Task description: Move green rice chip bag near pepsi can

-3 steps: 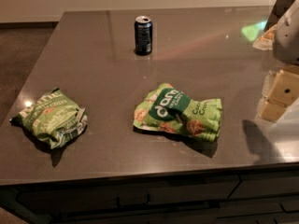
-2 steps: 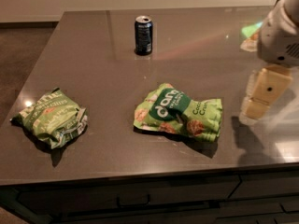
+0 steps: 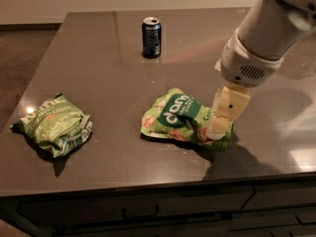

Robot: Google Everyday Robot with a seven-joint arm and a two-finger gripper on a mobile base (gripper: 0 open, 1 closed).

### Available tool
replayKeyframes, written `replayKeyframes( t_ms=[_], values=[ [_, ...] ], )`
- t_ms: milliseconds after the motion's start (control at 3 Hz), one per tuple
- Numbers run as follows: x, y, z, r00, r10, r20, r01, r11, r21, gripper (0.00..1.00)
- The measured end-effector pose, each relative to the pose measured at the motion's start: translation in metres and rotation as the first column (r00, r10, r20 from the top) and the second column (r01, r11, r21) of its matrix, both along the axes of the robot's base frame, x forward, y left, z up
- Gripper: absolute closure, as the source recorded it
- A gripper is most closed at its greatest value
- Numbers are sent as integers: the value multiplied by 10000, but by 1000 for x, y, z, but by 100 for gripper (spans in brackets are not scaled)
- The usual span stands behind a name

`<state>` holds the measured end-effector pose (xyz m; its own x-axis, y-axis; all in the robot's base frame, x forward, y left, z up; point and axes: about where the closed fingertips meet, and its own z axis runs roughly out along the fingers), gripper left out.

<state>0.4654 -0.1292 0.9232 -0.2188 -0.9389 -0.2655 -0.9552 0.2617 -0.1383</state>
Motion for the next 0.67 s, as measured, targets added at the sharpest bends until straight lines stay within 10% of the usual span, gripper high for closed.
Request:
replayKeyframes(
  t_ms=[667],
  values=[
    [11,12,-38,9995,-104,-298,95,9995,-306,0]
  ],
)
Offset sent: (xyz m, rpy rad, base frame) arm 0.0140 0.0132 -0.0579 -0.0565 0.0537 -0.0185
